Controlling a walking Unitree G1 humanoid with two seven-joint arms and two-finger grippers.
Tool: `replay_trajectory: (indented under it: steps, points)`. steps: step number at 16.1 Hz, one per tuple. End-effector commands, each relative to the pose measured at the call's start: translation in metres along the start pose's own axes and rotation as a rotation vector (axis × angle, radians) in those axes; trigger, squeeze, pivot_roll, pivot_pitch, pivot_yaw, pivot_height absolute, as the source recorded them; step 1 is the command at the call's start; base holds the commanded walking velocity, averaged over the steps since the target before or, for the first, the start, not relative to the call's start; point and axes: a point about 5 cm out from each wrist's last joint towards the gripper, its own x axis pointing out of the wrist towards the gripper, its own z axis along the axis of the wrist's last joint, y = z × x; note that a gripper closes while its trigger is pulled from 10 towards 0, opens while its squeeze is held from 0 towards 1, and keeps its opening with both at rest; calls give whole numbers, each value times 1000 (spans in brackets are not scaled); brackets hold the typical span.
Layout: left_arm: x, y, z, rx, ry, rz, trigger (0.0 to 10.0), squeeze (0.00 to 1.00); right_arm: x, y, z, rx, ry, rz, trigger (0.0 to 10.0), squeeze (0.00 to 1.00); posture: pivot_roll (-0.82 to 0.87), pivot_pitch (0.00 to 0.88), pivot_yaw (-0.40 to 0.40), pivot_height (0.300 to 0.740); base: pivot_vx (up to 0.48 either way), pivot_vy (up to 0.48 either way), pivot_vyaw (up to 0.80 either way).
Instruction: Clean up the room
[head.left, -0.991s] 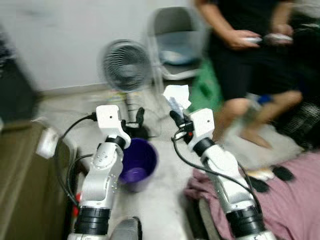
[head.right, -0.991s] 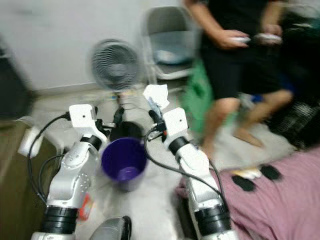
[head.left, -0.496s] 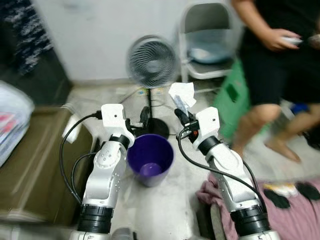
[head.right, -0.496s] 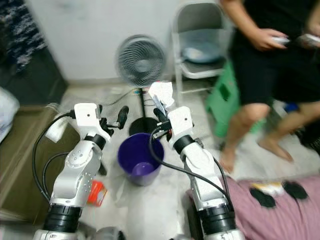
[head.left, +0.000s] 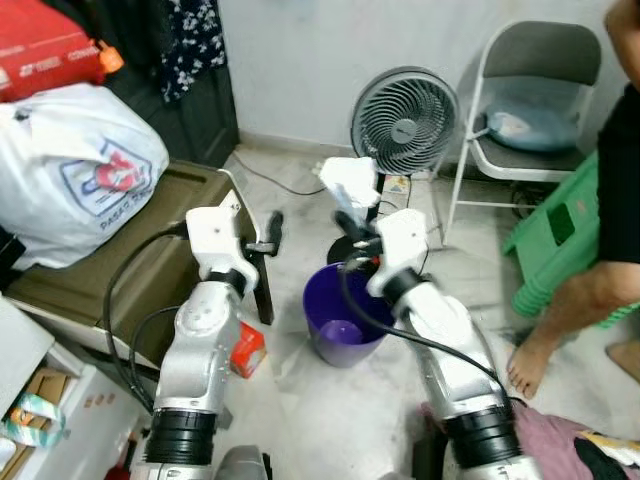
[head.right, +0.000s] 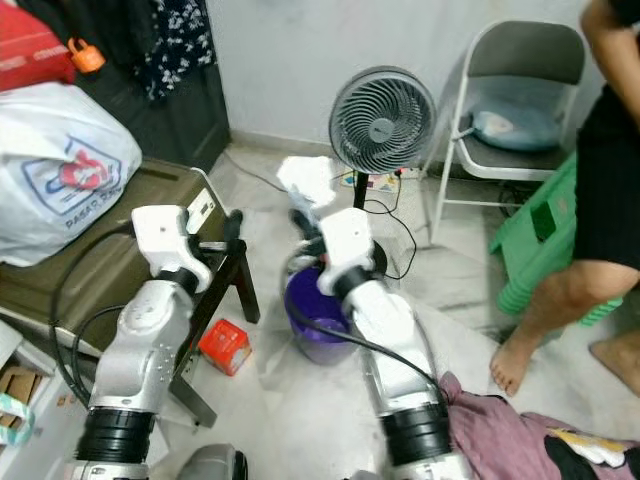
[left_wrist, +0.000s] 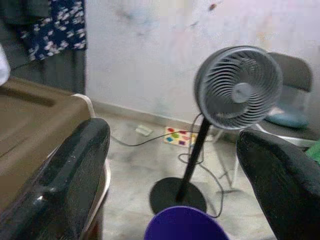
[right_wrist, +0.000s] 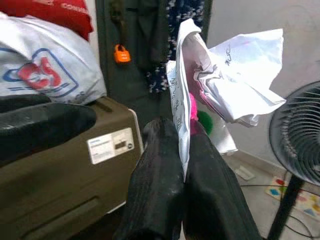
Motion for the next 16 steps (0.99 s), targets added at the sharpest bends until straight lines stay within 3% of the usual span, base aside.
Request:
replay_trajectory:
  steps: [1, 6, 12, 16]
  points:
    - [2, -9, 5, -7, -20, -41, 10000, 0, -2, -9, 0, -14, 7, -30, 10000, 0, -40, 0, -14, 740, 0, 0, 0]
    - [2, -10, 5, -12, -28, -48, 10000, 0, -1, -10, -2, 8, 19, -37, 10000, 0, -39, 0, -15, 740, 0, 0, -751]
    - [2, -11, 7, -15, -40, -71, 10000, 0, -1, -9, -1, 7, 13, -32, 10000, 0, -37, 0, -13, 740, 0, 0, 0]
    - [2, -11, 7, -15, -41, -74, 10000, 0, 0, -9, -1, 7, 12, -30, 10000, 0, -37, 0, -12, 740, 286, 0, 0]
